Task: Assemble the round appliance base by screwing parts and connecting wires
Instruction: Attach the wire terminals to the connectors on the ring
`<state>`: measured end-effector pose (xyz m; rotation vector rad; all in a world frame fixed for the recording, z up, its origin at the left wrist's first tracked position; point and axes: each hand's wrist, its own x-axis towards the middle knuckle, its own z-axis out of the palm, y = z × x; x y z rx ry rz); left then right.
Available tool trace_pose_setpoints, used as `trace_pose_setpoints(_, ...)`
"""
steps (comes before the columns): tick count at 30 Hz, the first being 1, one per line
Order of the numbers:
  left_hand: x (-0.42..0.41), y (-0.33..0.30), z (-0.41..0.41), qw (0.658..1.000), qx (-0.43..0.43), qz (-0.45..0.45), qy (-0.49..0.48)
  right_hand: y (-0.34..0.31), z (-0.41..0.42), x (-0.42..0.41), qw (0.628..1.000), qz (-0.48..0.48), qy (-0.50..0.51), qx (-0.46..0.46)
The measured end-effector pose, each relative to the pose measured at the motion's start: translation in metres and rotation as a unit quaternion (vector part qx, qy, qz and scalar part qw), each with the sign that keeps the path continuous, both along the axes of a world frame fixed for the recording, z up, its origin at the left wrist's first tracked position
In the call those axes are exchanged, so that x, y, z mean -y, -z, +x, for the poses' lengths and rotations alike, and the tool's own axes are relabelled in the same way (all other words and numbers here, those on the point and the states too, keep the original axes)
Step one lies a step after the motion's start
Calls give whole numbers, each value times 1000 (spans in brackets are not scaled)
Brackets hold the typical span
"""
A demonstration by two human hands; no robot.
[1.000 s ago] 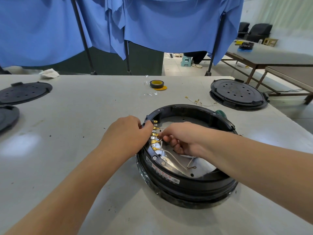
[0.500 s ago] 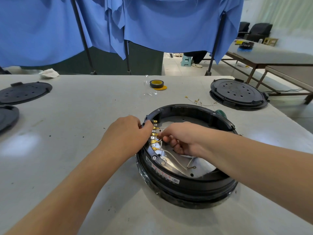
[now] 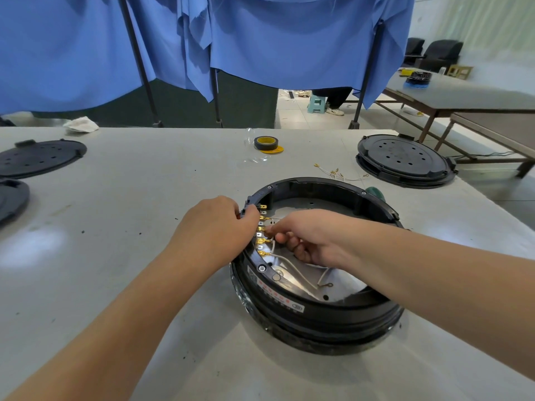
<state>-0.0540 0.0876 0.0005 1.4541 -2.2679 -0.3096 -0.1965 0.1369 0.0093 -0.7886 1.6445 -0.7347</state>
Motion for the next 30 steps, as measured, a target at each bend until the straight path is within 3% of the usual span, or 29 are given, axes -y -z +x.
trace_pose_setpoints(30, -1, -2, -2, 1000, 16, -5, -10, -1, -2, 0, 999, 21, 5, 27)
